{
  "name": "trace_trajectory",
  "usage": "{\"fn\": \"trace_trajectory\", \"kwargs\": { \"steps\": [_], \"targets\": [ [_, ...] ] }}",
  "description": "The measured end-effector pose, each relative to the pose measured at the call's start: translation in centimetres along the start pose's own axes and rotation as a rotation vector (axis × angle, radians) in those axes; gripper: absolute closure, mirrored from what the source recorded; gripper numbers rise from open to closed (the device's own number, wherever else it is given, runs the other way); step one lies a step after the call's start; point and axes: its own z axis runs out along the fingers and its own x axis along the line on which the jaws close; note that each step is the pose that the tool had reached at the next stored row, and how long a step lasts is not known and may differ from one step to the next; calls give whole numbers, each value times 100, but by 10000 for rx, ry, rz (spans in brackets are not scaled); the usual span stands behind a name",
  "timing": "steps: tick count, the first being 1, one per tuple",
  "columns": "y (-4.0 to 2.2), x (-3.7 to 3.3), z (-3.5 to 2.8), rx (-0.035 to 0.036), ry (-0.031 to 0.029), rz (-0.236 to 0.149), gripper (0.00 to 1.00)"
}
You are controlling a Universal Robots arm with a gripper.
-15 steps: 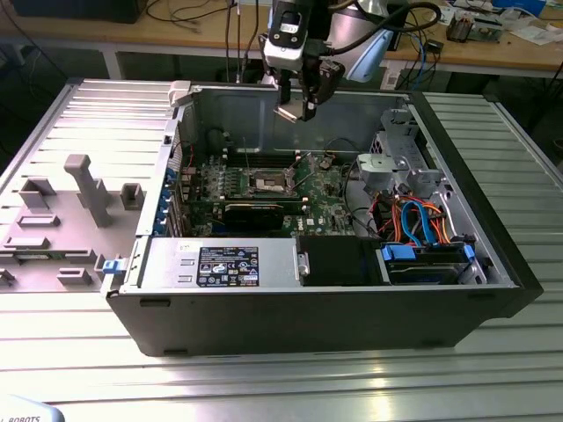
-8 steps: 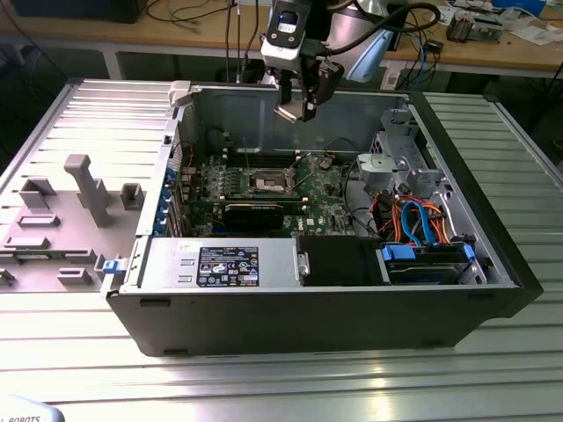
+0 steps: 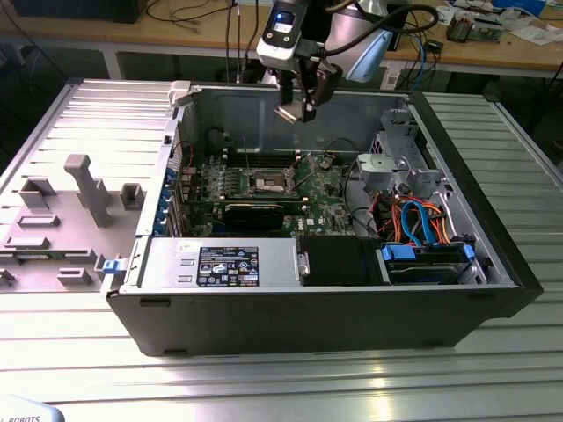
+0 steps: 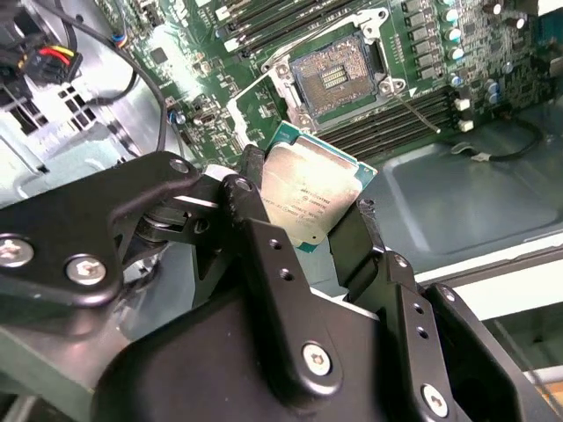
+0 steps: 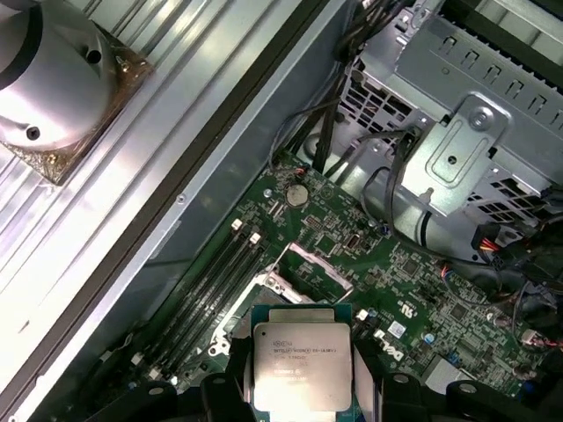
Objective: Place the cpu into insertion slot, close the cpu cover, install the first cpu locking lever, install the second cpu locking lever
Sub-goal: 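Place the cpu into insertion slot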
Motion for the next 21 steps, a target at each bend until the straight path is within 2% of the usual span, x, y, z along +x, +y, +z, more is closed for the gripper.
{"fn": "trace_trajectory", "kwargs": {
  "steps": [3, 6, 17, 21],
  "targets": [
    [0, 0, 3, -6, -30, 363, 46],
    [0, 0, 3, -9, -44, 528, 46],
    [0, 0, 4, -4, -65, 643, 46],
    [0, 0, 6, -12, -109, 1165, 46]
  ]
}}
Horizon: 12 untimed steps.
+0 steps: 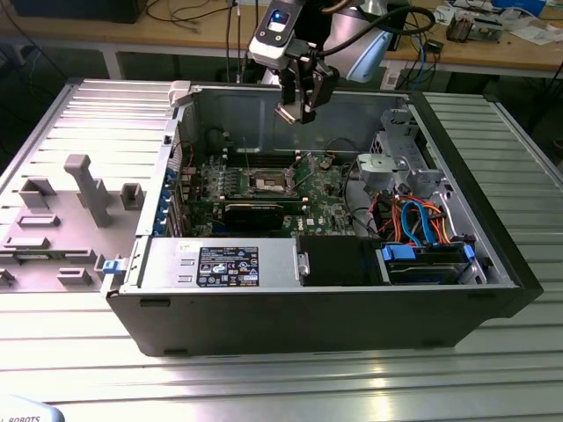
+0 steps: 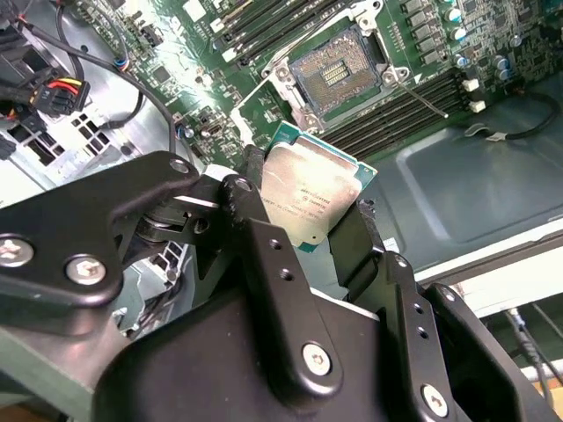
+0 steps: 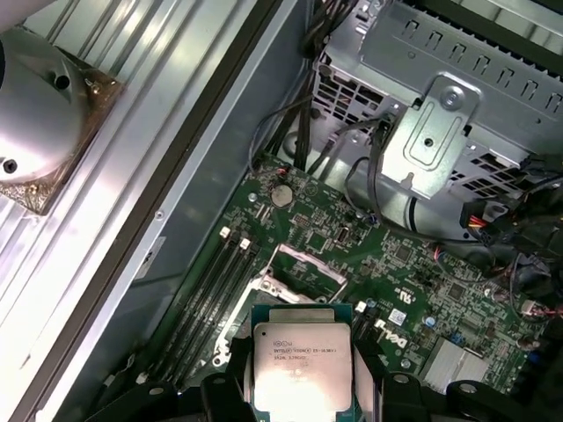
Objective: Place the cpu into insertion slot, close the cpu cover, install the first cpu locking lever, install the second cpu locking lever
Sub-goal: 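Place the cpu into insertion slot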
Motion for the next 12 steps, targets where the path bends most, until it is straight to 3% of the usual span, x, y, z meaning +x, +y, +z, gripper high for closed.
{"fn": "trace_trajectory", "kwargs": {
  "steps": [12],
  "targets": [
    [0, 0, 1, -3, -26, 267, 46]
  ]
}}
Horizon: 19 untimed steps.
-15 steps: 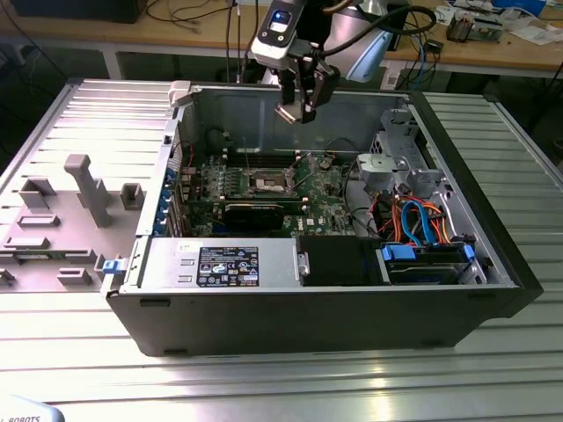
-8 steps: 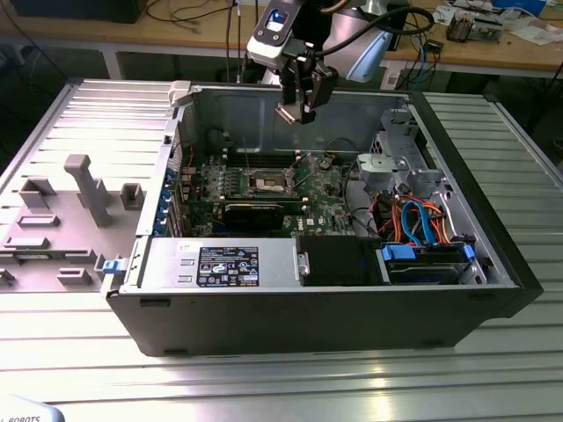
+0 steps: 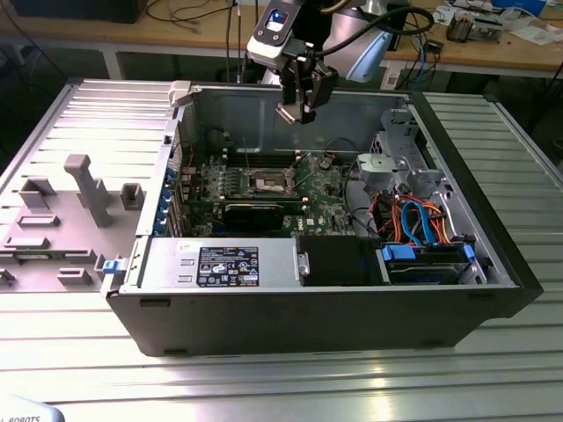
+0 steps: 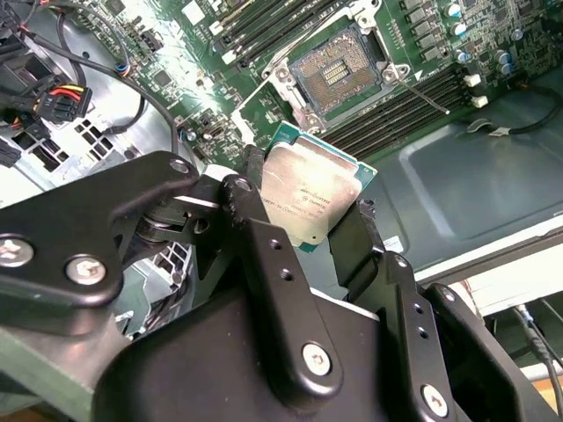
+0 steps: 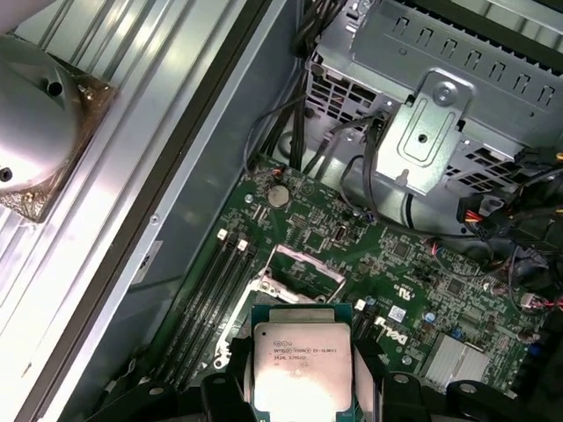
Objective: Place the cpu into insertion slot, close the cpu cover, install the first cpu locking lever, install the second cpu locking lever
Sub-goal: 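Place the cpu into insertion slot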
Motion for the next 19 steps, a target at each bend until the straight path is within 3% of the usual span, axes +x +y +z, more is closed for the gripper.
{"fn": "trace_trajectory", "kwargs": {
  "steps": [2, 11, 19],
  "targets": [
    [0, 0, 1, -7, -39, 474, 46],
    [-1, 0, 12, -28, -149, 1800, 46],
    [-1, 0, 13, -28, -161, 1902, 46]
  ]
}}
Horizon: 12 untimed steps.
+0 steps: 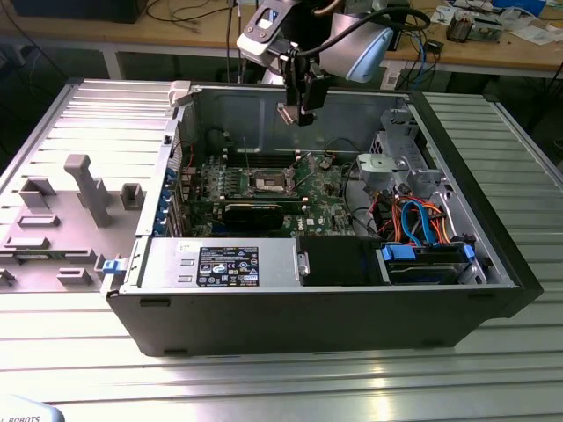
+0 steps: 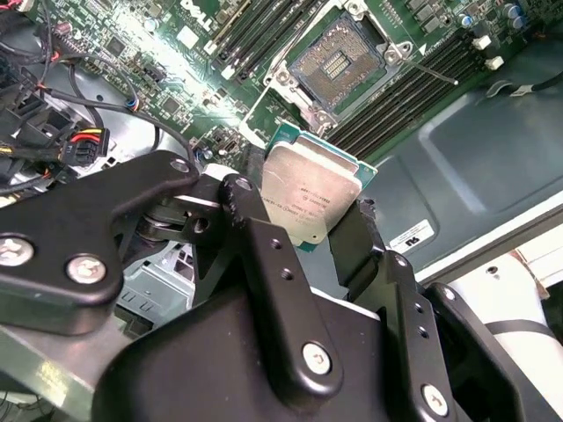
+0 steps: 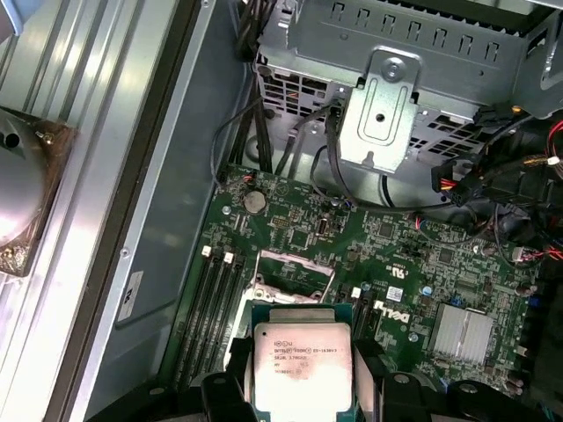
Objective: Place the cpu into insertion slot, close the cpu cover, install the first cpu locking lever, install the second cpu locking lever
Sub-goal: 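Place the cpu into insertion slot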
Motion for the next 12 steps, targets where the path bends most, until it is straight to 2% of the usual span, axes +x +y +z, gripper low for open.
{"fn": "trace_trajectory", "kwargs": {
  "steps": [2, 7, 12],
  "targets": [
    [0, 1, 4, 0, 0, 1, 46],
    [-12, 1, 78, 26, -11, 70, 46],
    [-24, 1, 152, 53, -60, 507, 46]
  ]
}}
